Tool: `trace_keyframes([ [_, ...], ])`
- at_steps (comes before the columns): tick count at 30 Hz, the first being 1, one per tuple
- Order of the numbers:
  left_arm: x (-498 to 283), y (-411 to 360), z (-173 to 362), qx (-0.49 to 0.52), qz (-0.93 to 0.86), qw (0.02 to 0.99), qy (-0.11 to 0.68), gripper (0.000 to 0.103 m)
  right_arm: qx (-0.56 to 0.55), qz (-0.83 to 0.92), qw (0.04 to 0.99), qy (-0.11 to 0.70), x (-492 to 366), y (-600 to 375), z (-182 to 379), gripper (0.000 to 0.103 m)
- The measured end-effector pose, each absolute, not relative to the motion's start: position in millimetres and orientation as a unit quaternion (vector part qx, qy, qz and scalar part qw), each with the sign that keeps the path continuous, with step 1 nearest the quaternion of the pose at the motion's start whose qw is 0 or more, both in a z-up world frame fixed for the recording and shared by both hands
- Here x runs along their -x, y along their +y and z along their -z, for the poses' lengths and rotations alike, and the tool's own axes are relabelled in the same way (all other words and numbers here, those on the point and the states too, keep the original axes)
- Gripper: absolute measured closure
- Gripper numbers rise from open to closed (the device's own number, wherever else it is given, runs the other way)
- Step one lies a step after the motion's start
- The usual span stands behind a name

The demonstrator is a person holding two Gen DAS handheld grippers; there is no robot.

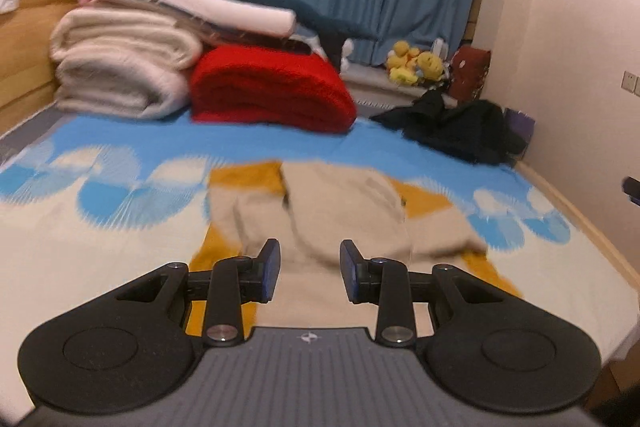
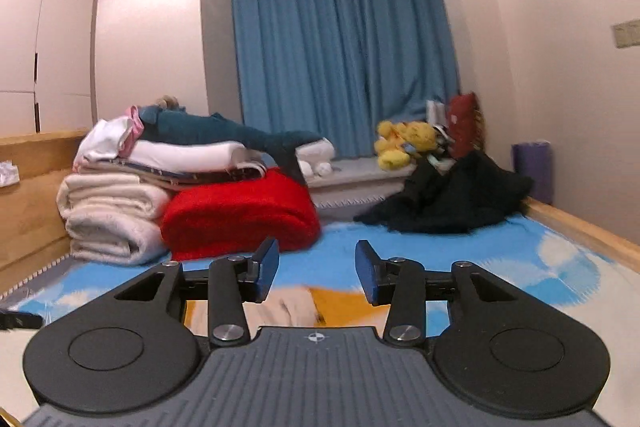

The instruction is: Fold large clothes

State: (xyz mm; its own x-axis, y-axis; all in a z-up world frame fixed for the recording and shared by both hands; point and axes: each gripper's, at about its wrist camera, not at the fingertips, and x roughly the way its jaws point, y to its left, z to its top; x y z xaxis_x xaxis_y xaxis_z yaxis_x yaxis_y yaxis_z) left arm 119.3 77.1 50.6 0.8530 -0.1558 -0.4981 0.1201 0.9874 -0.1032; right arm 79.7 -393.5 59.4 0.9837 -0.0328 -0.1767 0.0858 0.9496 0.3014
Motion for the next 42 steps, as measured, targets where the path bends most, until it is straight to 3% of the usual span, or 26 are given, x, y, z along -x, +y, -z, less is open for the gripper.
trace_keyframes([
  [6, -29, 90, -7, 0.046, 0.023, 0.944, 0.326, 0.073, -0.168, 0.111, 0.972, 0.119, 24, -406, -21, 0.059],
  [10, -9, 97, -19, 0.049, 0.007, 0.947, 0.317, 0.073, -0.180, 0.142, 0.960, 0.159, 55, -412, -8, 0.059],
  [13, -9, 100, -21, 0.050, 0.003, 0.953, 0.298, 0.073, -0.177, 0.131, 0.967, 0.126, 63, -416, -18, 0.060],
  [19, -49, 119, 35, 0.048, -0.038, 0.932, 0.357, 0.074, -0.189, 0.137, 0.947, 0.221, 34, -421, 47, 0.059],
  [30, -94, 184, 83, 0.176, -0.136, 0.870, 0.440, 0.071, -0.233, 0.145, 0.888, 0.369, -43, -435, 121, 0.060],
  [42, -105, 186, 111, 0.130, -0.149, 0.857, 0.476, 0.069, -0.252, 0.156, 0.846, 0.443, -53, -434, 164, 0.060],
])
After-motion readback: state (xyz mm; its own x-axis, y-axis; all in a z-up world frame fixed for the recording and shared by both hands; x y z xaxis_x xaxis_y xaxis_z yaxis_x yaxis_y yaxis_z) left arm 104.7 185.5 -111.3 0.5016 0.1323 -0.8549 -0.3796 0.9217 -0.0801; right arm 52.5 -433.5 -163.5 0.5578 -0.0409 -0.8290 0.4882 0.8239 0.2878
